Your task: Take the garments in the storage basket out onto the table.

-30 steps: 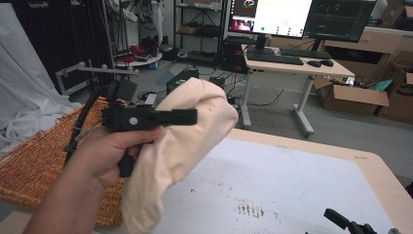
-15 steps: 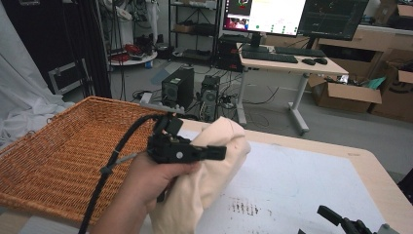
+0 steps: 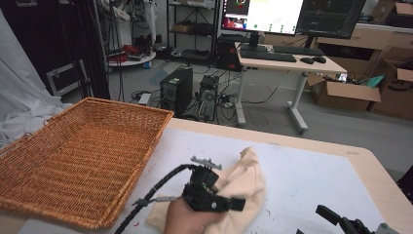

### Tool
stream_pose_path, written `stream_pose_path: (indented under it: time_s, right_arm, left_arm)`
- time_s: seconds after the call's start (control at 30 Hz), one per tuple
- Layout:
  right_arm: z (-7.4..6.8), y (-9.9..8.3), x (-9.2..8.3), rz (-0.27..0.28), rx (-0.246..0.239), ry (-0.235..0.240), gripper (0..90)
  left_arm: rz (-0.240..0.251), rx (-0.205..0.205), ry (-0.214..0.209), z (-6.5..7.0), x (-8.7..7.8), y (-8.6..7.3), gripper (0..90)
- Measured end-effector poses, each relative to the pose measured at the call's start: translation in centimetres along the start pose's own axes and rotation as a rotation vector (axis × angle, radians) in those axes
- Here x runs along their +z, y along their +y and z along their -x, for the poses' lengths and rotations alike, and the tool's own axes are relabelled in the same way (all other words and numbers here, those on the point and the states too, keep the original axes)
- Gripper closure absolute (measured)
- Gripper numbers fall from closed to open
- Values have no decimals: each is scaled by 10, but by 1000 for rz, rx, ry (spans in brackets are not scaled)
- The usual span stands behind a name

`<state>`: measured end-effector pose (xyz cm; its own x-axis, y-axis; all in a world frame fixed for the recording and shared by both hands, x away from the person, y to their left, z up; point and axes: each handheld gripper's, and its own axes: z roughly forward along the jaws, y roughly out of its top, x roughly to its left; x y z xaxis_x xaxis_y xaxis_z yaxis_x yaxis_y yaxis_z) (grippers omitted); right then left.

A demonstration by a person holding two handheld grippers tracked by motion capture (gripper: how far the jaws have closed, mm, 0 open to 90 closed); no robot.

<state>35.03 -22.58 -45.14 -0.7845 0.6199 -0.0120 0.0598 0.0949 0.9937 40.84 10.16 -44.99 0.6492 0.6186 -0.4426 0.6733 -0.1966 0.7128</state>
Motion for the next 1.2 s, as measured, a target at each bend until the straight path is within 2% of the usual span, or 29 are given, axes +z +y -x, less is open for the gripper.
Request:
stream_pose_path:
  time_s: [0.03, 0.1, 0.17, 0.2, 0.27, 0.3, 0.33, 0.37, 0.4, 0.43, 0.47, 0.5, 0.6, 0.67, 0.77, 0.87, 1.03, 1.2]
  right_arm:
    - [0, 0, 0, 2, 0, -1, 142]
    - [0, 0, 0, 2, 0, -1, 142]
    - [0, 0, 0, 3, 1, -1, 142]
    - [0, 0, 0, 3, 2, -1, 142]
    - [0, 0, 0, 3, 3, -1, 142]
    - [0, 0, 0, 3, 3, -1, 142]
    - [0, 0, 0, 2, 4, -1, 142]
    - [0, 0, 0, 3, 4, -2, 141]
    - [0, 0, 0, 2, 5, -1, 142]
    - [0, 0, 0, 2, 6, -1, 141]
    - [0, 0, 0, 3, 5, -3, 141]
    - [0, 0, 0, 3, 5, -3, 141]
    - [1, 0, -1, 8, 11, -5, 138]
    - [1, 0, -1, 7, 13, -5, 138]
    - [1, 0, -1, 7, 13, -5, 139]
    - [1, 0, -1, 6, 12, -3, 138]
    - [1, 0, 0, 4, 12, -4, 139]
    - [1, 0, 0, 4, 14, -3, 140]
  left_arm:
    - [-8, 52, 38, 7, 1, 1, 707]
    - [-20, 56, 44, 8, 2, 2, 703]
    - [-18, 42, 39, 7, 1, 2, 655]
    - [-7, 39, 35, 7, -1, 3, 609]
    - [-1, 40, 43, 9, -2, 4, 460]
    - [9, 46, 56, 11, -5, 6, 460]
    - [25, 53, 72, 13, -8, 7, 347]
    - [71, 68, 87, 18, -19, 10, 311]
    - [98, 72, 84, 21, -25, 12, 293]
    - [98, 72, 84, 21, -25, 12, 275]
    - [144, 82, 80, 24, -40, 16, 256]
    - [144, 82, 80, 24, -40, 16, 242]
    - [197, 99, 82, 26, -66, 20, 230]
    - [235, 92, 78, 25, -82, 20, 229]
    - [258, 105, 97, 23, -100, 17, 214]
    - [261, 122, 114, 21, -108, 15, 219]
    - [272, 142, 120, 21, -108, 15, 206]
    - [285, 147, 107, 21, -108, 16, 203]
